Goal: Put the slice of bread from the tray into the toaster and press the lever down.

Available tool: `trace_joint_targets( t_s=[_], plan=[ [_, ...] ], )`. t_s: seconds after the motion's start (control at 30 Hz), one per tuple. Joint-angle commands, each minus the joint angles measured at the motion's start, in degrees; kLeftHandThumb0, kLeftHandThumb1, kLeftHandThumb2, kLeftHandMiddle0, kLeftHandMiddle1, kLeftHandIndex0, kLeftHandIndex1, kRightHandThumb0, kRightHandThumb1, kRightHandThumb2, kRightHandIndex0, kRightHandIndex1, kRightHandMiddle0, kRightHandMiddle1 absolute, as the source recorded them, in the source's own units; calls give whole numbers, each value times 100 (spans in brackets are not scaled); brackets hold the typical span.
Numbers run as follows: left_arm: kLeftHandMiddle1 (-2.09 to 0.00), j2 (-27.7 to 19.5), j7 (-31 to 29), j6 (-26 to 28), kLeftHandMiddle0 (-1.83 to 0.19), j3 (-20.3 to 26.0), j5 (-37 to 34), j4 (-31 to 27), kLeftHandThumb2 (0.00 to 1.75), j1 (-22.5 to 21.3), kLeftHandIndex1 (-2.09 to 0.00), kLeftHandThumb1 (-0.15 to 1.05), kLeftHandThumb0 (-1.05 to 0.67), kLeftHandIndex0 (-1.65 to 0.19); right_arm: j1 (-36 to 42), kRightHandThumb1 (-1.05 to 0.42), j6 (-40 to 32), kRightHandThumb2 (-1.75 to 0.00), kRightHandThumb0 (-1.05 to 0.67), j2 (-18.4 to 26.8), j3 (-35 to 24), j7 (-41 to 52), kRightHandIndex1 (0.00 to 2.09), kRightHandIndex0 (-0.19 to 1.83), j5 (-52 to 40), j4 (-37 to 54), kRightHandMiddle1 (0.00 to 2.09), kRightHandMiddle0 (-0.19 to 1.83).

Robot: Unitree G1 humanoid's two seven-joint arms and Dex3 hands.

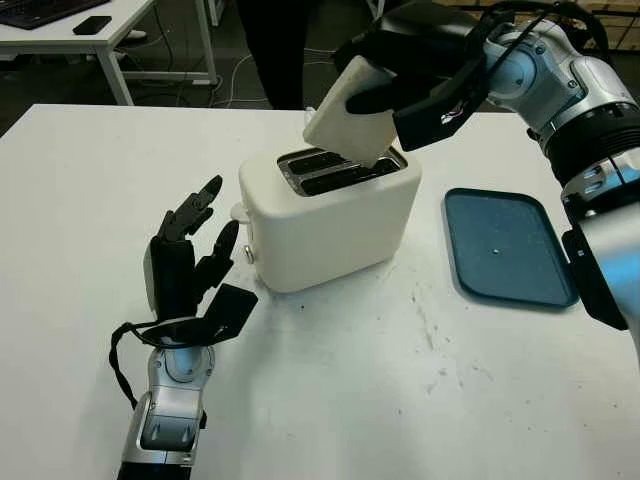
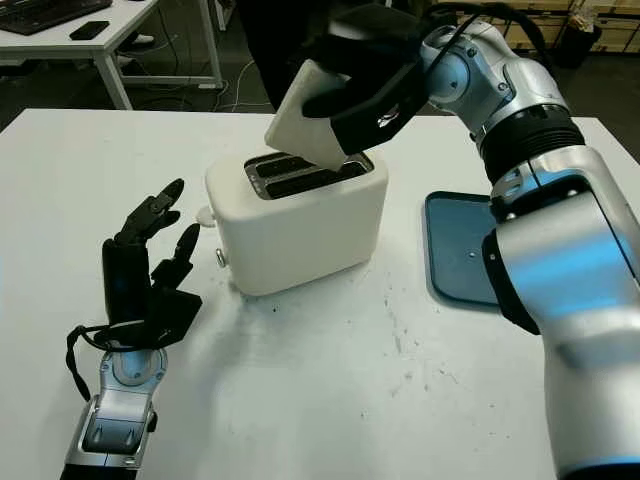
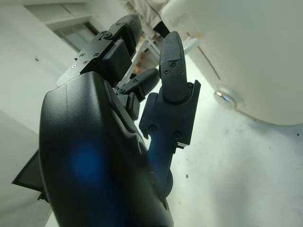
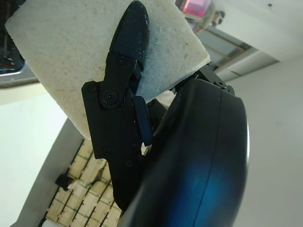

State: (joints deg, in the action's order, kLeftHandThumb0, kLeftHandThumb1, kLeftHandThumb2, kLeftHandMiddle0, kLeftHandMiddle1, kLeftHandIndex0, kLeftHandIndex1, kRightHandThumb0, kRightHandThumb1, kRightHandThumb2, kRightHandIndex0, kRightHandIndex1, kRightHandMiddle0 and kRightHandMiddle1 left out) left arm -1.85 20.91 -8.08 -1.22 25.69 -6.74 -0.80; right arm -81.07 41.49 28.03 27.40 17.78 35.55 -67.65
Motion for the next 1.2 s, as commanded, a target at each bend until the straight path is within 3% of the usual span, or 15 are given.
trace_joint_targets(
  t_s=[0.0,0.43,0.67,0.77,0.9,0.97,1.0,1.1,1.17],
  plan=[
    [-91,-17,47,-85,-35,-5,5,14,34,-37,-1,92,-38,-65,95,-92,137,-50,-43,31,29,-130,175,94,75,-25,175,67],
    [-90,0,91,-66,-36,-6,20,14,33,-29,-1,92,-39,-65,23,-92,18,-51,-44,89,-62,277,175,85,-59,-97,175,62],
    [-90,7,98,-30,-36,-28,70,-13,34,-24,-1,92,-39,-65,202,-92,70,-47,-41,149,163,-53,175,85,279,-90,175,62],
    [-90,17,134,-55,-36,-27,75,7,33,-26,-1,92,-38,-65,220,-92,88,-50,-42,143,340,-120,164,76,493,-65,156,62],
    [-89,28,88,27,-36,-29,62,-41,34,1,0,92,-39,-64,264,-92,184,-46,-40,139,453,-229,174,84,593,-49,173,59],
    [-88,27,82,-4,-35,-24,41,-32,34,6,0,92,-39,-64,278,-92,259,-43,-38,148,538,-297,151,79,651,-17,127,59],
    [-88,16,104,-55,-36,-21,44,0,34,-3,0,92,-38,-64,287,-92,294,-42,-38,149,580,-356,150,79,694,-4,115,65],
    [-89,13,108,-59,-36,-27,58,14,33,-6,0,92,-39,-65,313,-92,444,-41,-38,142,720,-664,170,81,879,35,158,62],
    [-89,5,106,-63,-36,-35,73,13,34,-1,0,92,-39,-65,314,-92,471,-43,-38,94,733,-658,174,92,863,18,171,66]
  ],
)
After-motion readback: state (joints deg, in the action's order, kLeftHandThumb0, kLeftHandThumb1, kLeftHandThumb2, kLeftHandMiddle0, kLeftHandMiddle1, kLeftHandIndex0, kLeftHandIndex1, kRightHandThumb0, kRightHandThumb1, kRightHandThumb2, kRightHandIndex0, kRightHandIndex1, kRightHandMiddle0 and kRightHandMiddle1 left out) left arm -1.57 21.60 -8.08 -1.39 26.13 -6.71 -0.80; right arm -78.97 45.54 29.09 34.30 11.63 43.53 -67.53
